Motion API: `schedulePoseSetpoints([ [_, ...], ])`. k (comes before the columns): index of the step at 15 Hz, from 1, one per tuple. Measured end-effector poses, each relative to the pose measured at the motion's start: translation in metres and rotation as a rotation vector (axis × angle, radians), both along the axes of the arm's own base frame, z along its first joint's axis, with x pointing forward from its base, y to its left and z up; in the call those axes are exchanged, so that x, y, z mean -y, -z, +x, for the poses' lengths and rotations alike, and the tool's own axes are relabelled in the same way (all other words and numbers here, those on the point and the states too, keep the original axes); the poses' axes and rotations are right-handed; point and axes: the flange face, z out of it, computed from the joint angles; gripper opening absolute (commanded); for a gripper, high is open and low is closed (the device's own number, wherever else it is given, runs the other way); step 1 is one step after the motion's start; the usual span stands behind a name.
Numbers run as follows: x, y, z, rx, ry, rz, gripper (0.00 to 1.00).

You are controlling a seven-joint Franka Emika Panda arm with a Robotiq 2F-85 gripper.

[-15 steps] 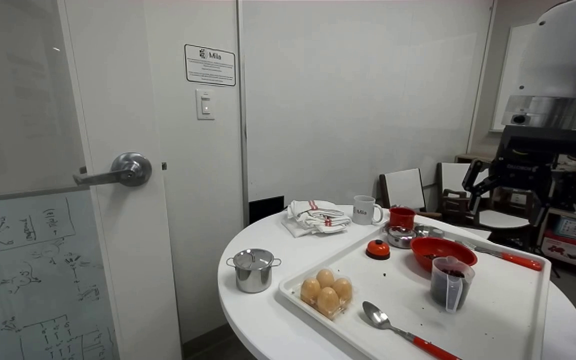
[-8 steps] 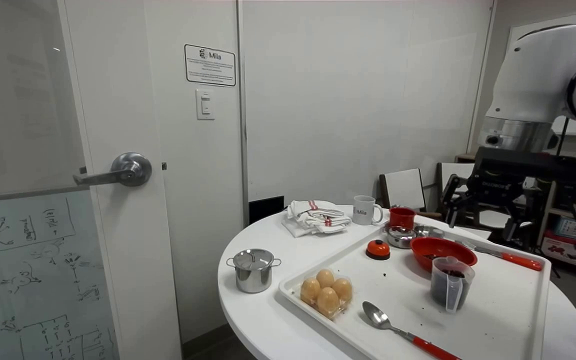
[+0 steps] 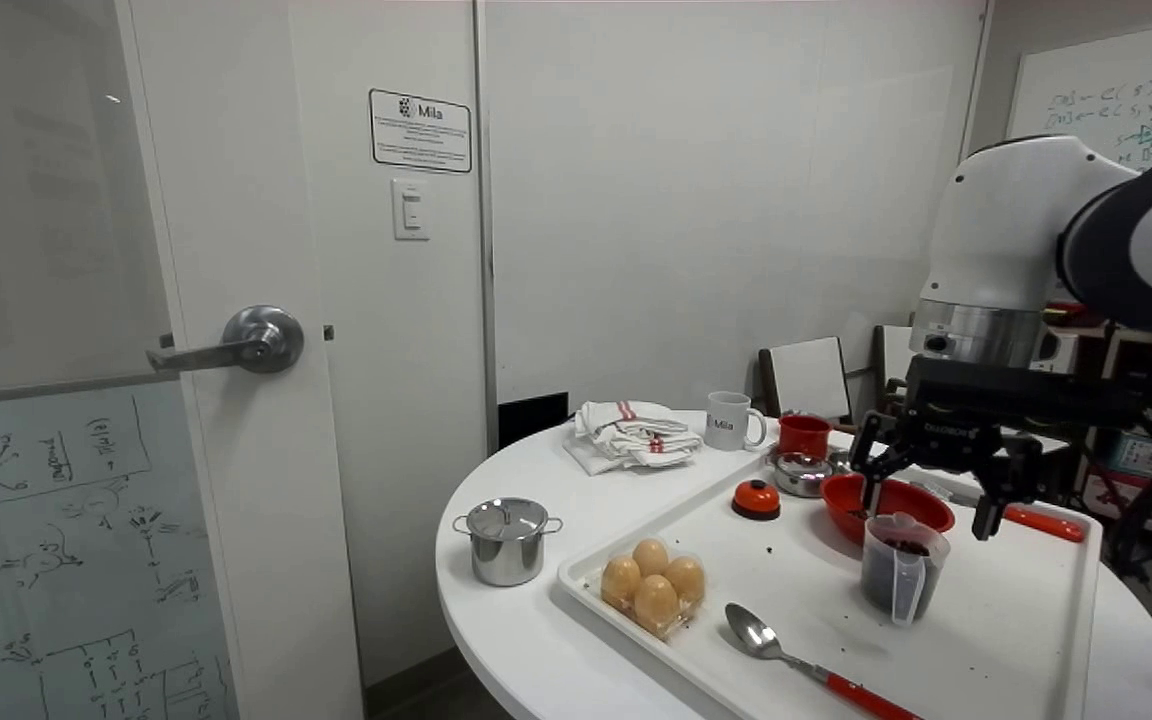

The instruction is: Pour the contents in the clear jug into the red bowl three times

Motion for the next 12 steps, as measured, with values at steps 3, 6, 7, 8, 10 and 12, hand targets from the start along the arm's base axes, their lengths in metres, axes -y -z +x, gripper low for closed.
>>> schedulePoseSetpoints([
  [3, 0.000, 0.011, 0.005, -0.017, -0.024, 0.035, 1.00],
  [6, 0.006, 0.019, 0.005, -0.028, -0.050, 0.062, 1.00],
  [7, 0.008, 0.022, 0.004, -0.032, -0.058, 0.069, 1.00],
  [8, 0.010, 0.024, 0.003, -0.036, -0.065, 0.074, 1.00],
  [10, 0.014, 0.029, 0.002, -0.043, -0.077, 0.078, 1.00],
  [12, 0.018, 0.032, 0.001, -0.049, -0.078, 0.079, 0.91],
])
